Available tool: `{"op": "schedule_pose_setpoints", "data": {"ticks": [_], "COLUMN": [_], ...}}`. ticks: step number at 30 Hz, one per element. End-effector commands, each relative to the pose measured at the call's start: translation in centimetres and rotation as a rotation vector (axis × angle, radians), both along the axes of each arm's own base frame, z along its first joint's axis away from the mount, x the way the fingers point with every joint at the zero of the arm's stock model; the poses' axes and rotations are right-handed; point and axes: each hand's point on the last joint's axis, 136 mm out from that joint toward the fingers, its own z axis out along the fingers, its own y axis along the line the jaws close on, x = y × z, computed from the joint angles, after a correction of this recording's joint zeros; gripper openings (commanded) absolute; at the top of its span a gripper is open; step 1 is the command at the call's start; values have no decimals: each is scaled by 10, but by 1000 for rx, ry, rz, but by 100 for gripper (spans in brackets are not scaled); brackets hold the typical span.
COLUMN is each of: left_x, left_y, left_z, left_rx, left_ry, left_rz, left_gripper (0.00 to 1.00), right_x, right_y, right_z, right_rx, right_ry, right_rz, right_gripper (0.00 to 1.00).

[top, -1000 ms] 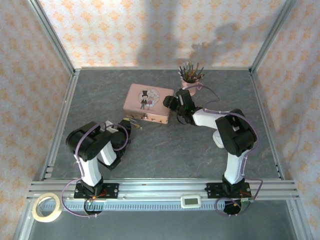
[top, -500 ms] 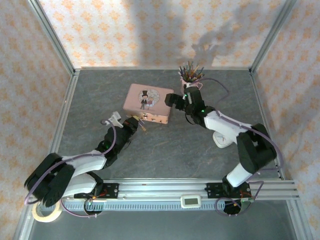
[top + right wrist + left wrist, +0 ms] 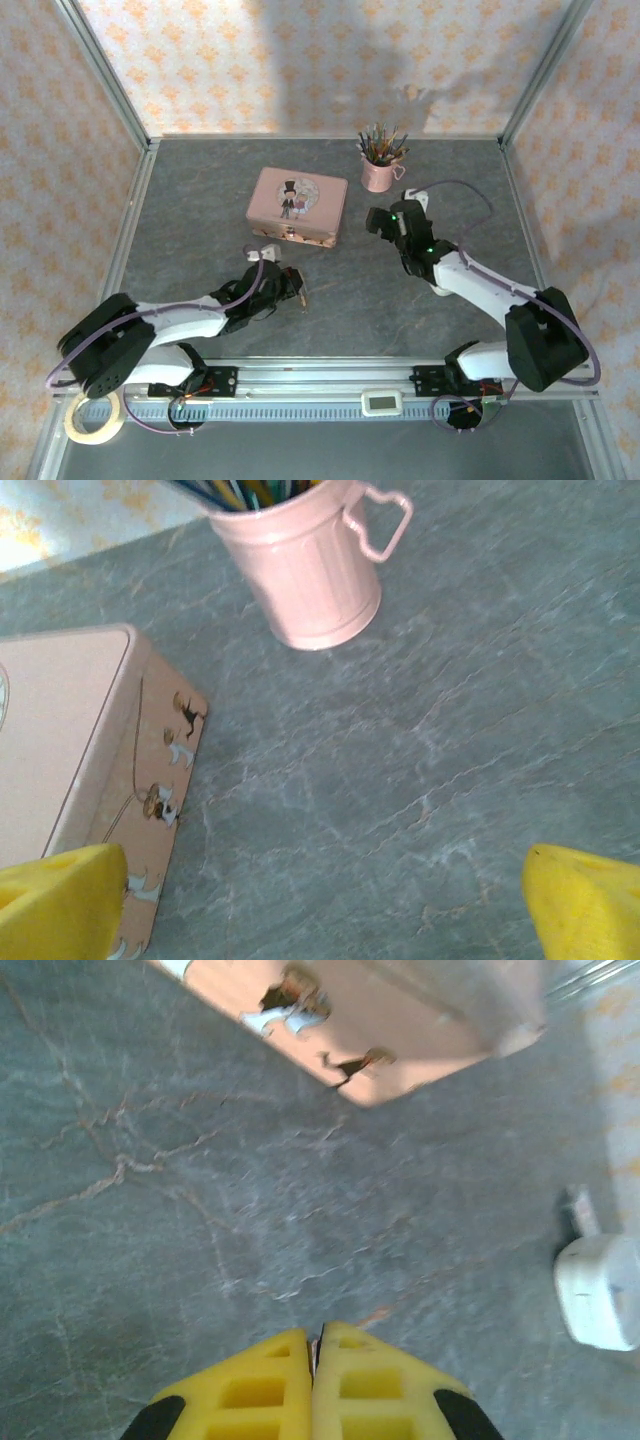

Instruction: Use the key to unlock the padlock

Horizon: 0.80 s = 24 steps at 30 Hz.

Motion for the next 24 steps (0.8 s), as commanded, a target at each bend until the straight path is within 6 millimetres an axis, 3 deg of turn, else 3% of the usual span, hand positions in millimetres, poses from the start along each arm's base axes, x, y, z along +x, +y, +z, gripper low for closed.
{"op": "schedule_pose_setpoints", "data": {"ticks": [1,6,9,11,16,20,24], "left_x": [11,21,24,25,31,46,67], "left_y": [-13,-15,-15,-15,-9,17,75], "left_z": [8,3,3,4,17,45,76], "left_rx": [7,29,35,34,58,71,119], "left_ry": [-31,-42,-45,-51,-82,-160,-261], "left_rz": [-23,-2,8,12,36,114,261], "left_gripper": [0,5,20,24,50,58,69], "right_x": [-1,0,3,4,4,-2,-5], "right_y": [-22,-45,-64,-78,-112,-136,-152], "right_z": [5,3,3,1,-4,-11,-18], "right_rx": [-70,-87,-79,-83,-87,-102,-150], "right_ry": [-36,-50,-62,-68,-70,-90,-118], "right_rz": [-68,-117,-165,-196,-279,-333,-352], "right_gripper": [100,100,100,100,100,100,100]}}
